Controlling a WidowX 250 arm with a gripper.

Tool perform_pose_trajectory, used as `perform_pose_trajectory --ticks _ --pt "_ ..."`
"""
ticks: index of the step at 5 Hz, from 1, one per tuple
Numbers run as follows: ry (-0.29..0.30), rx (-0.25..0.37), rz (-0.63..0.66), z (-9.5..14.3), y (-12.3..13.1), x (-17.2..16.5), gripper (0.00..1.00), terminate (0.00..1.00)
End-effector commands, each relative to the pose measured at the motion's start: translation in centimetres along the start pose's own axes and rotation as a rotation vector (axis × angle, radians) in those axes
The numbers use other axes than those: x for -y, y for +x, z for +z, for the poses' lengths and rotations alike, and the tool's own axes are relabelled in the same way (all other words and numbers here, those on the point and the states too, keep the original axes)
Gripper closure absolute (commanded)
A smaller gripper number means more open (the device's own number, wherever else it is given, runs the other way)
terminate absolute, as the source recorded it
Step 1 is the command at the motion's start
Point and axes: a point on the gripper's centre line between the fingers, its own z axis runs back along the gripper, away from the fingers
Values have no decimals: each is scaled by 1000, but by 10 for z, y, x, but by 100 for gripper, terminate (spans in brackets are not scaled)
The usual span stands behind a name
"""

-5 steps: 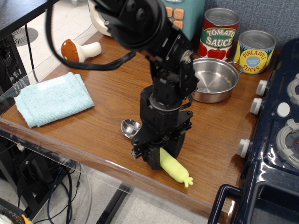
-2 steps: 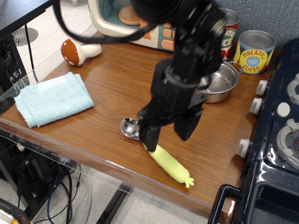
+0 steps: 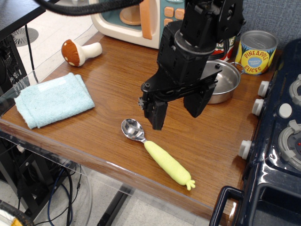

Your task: Move the spoon to the front right of the table.

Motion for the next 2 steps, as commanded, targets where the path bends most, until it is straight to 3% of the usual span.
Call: perform_pose_trajectory --ticks 1,2 --pt "-34 14 1 15 6 17 0 0" --pt "-34 14 1 15 6 17 0 100"
